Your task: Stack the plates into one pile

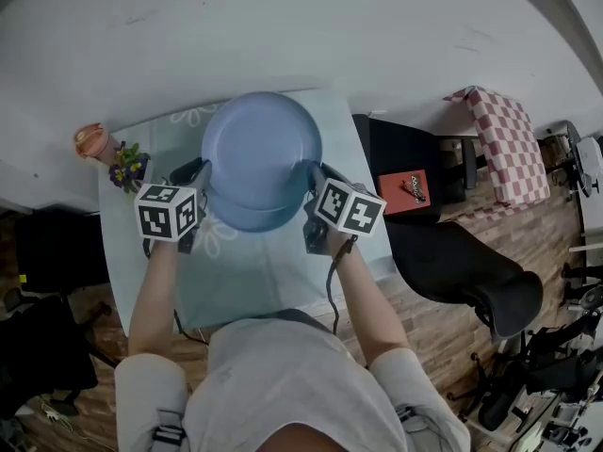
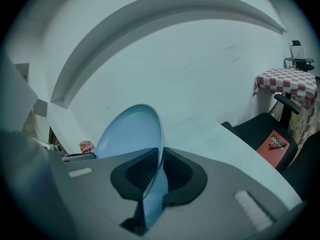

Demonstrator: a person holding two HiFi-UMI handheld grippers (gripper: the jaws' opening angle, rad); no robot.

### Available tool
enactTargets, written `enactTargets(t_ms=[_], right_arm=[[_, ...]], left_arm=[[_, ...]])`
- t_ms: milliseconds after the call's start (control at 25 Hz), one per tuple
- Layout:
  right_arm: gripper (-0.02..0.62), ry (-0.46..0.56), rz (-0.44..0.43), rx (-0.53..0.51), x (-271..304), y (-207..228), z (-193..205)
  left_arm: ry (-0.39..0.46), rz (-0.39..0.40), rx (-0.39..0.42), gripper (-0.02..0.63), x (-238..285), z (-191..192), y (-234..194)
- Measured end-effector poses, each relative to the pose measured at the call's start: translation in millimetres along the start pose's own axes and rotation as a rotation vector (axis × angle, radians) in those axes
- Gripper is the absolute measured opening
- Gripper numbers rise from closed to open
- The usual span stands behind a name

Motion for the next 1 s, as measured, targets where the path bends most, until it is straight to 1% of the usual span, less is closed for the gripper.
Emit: enactTargets(t_ms=[400,680,1000], right_arm=[[0.031,-0.104,0.023,0.006,6,1,44],[0.032,-0.153,0.032,0.000,15,2,59],[0.037,-0.211,0.037,-0.032,26,3,68]], left_arm=[[-0.075,-0.026,-0.064,0.071,1,48,-12],[-0.113,-0.039,-0.096,0.071,8,65,-21],[-0.147,-0.058,-0.138,0.071,14,78,-29]])
Point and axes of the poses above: the fingertips, and each gripper's own axes: x forward along the fingers, y to its right, z out of its underside, the point moved 8 cm from there along -x, backward along the fingers, and after that the axes turned 14 degrees about -x, right-handed, at the moved point
